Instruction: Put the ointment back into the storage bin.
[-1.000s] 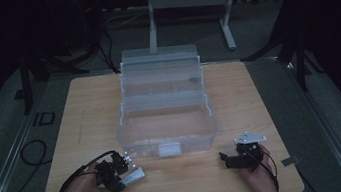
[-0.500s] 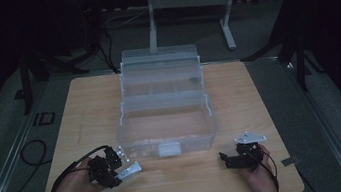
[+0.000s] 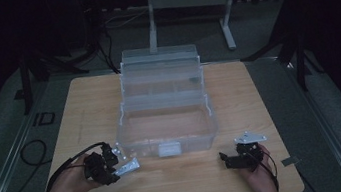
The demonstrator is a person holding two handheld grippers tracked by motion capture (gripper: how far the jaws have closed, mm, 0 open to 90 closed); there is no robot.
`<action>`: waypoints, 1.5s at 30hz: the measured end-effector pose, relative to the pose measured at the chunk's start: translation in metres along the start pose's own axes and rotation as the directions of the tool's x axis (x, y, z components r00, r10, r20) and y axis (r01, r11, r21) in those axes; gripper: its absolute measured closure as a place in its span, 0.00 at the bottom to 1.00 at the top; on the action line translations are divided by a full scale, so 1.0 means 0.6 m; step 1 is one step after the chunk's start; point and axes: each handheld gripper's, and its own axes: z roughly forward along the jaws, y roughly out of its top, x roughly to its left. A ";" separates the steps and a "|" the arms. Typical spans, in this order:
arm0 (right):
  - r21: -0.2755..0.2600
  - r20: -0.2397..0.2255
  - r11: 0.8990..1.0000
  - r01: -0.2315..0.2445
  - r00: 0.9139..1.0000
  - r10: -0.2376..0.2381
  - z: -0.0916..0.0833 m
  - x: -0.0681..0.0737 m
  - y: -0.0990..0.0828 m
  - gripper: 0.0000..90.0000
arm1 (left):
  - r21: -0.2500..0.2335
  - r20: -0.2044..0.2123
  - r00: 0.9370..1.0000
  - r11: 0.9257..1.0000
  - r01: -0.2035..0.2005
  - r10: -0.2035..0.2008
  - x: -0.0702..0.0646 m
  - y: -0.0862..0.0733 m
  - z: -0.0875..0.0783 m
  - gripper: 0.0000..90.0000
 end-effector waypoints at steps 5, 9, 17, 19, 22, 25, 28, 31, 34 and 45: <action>0.000 0.000 1.000 0.000 1.000 0.000 0.000 0.000 0.000 0.12 | -0.017 -0.009 1.000 1.000 -0.006 0.006 0.004 -0.004 -0.008 0.79; 0.000 0.000 1.000 -0.001 1.000 0.001 0.000 0.000 0.000 0.12 | -0.025 -0.023 0.999 0.999 -0.023 0.022 0.006 -0.007 -0.017 0.79; 0.000 0.000 1.000 0.000 1.000 0.000 0.000 0.000 0.000 0.12 | -0.034 -0.039 0.999 0.999 -0.018 0.017 0.015 -0.011 -0.031 0.79; 0.000 0.000 1.000 0.000 1.000 0.000 0.000 0.000 0.000 0.12 | -0.034 -0.043 0.999 0.999 -0.023 0.021 0.017 -0.011 -0.035 0.79; 0.001 0.000 1.000 -0.001 1.000 0.001 0.000 0.000 0.000 0.12 | -0.037 -0.042 0.999 0.999 -0.033 0.031 0.018 -0.010 -0.039 0.79; 0.000 0.000 1.000 0.000 1.000 0.000 0.000 0.000 0.000 0.12 | -0.039 -0.048 0.998 0.999 -0.036 0.034 0.020 -0.009 -0.042 0.79; 0.000 0.000 1.000 -0.001 1.000 0.001 0.000 0.000 0.000 0.12 | -0.040 -0.050 0.998 0.998 -0.044 0.042 0.022 -0.008 -0.046 0.79; 0.000 0.000 1.000 -0.001 1.000 0.001 0.000 0.000 0.000 0.12 | -0.040 -0.052 0.997 0.998 -0.052 0.049 0.025 -0.007 -0.051 0.79; 0.000 0.000 1.000 0.000 1.000 0.000 0.000 0.000 0.000 0.12 | -0.041 -0.056 0.997 0.998 -0.056 0.054 0.028 -0.005 -0.056 0.79; 0.000 0.000 1.000 0.000 1.000 0.000 0.000 0.000 0.000 0.12 | -0.062 -0.084 0.993 0.994 -0.091 0.085 0.035 0.001 -0.073 0.79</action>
